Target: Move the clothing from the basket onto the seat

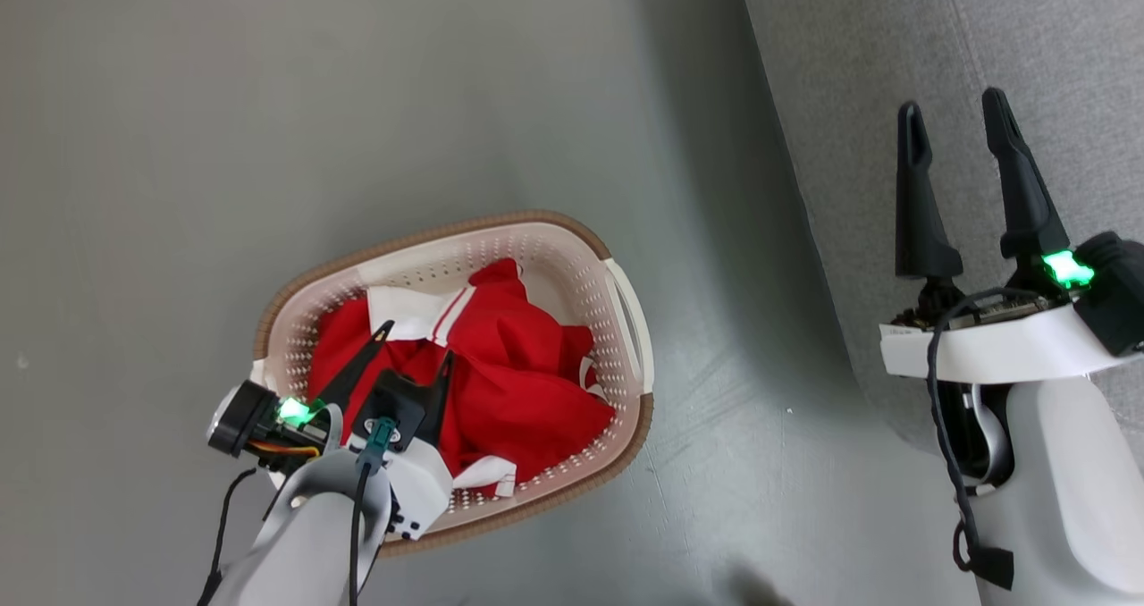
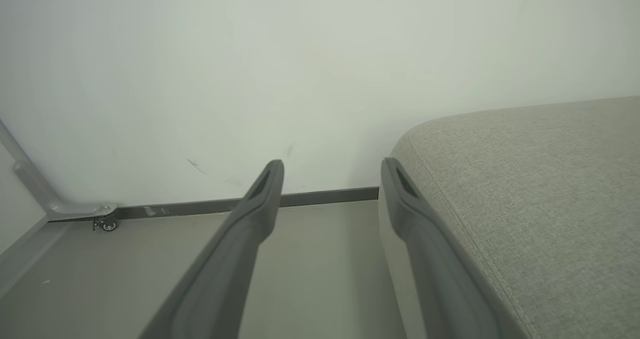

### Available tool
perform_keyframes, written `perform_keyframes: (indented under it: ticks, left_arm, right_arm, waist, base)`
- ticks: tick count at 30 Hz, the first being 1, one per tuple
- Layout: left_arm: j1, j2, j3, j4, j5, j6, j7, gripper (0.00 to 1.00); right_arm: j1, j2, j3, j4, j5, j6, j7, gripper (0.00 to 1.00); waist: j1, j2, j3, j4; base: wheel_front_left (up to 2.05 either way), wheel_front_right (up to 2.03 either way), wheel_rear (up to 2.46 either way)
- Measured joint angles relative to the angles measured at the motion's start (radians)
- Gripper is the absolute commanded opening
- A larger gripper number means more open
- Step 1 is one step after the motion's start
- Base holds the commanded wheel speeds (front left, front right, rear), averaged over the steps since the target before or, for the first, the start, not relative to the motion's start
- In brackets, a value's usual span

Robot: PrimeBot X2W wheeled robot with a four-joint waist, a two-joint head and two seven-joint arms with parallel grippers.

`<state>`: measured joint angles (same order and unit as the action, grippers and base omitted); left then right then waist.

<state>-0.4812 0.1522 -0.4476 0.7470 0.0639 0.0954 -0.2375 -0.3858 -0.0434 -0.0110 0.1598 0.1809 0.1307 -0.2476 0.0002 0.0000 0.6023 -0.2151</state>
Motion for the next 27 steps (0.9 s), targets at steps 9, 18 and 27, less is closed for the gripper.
perform_keyframes:
  ticks: [9,18,27]
  left_arm:
    - [-0.066,0.022,-0.024,0.066,0.038,-0.009,0.023,1.0]
    - [-0.121,0.058,-0.049,0.125,0.078,-0.018,0.039,1.0]
    - [-0.174,0.1,-0.069,0.181,0.128,-0.016,0.081,1.0]
  right_arm:
    - [-0.071,-0.001,0.028,0.001,0.019,0.0,0.0,1.0]
    - [-0.105,-0.001,0.042,0.006,0.042,0.0,-0.002,1.0]
    - [-0.132,-0.001,0.057,-0.003,0.075,0.0,-0.002,1.0]
  waist:
    - [0.0,0.0,0.07,-0.029]
    - [0.0,0.0,0.128,-0.064]
    - [0.0,0.0,0.177,-0.101]
  base:
    - [0.0,0.0,0.0]
    - [0.0,0.0,0.0]
    - [0.0,0.0,0.0]
